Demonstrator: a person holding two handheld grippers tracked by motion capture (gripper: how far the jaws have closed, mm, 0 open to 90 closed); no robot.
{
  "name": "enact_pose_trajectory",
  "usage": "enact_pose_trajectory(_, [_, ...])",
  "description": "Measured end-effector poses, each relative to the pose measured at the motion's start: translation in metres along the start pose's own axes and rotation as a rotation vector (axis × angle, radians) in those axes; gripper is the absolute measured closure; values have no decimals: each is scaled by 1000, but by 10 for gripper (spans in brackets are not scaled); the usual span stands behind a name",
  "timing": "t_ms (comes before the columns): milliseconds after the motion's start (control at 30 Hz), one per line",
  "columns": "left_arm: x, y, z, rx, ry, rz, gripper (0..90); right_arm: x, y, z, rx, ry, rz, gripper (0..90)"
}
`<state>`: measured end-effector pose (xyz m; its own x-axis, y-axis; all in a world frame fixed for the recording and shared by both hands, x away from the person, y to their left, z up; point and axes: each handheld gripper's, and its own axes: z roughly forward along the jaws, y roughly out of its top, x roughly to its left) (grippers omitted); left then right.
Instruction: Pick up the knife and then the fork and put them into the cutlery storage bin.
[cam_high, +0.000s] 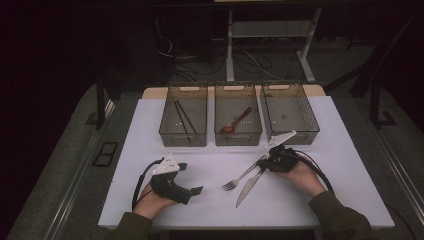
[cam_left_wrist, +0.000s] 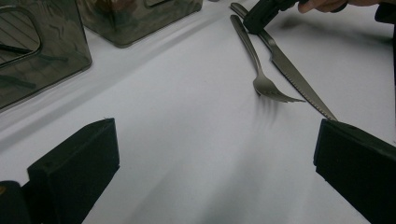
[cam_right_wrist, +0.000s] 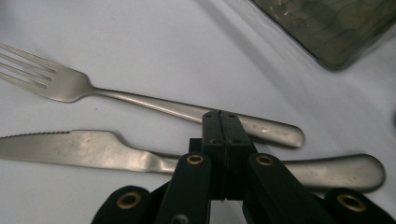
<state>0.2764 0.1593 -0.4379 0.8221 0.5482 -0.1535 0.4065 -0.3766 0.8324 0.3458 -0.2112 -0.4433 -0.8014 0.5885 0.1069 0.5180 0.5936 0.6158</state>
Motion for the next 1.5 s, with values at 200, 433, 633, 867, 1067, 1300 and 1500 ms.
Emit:
enact_pose_trajectory(200, [0, 0, 0, -1, -1, 1, 0, -5, -1, -2, 6, -52, -6, 889])
enact_pose_trajectory(433, [0, 0, 0, 1, -3, 2, 0, -10, -3, -6, 15, -74, 7, 890])
enact_pose_trajectory(633, [0, 0, 0, -2, -5, 0, 0, -9, -4, -8, 29, -79, -8, 890])
enact_pose_trajectory(867, [0, 0, 0, 0, -6, 2, 0, -7, -8, -13, 55, -56, -18, 890])
enact_pose_trajectory(1067, [0, 0, 0, 0, -7, 2, 0, -2, -12, -17, 77, -35, -35, 890])
enact_pose_trajectory(1300, [0, 0, -1, 0, -8, 3, 0, 3, -17, -23, 106, -22, -44, 890])
enact_pose_trajectory(1500, [-1, 0, -1, -1, -10, 3, 0, 7, -24, -30, 125, -11, -51, 890])
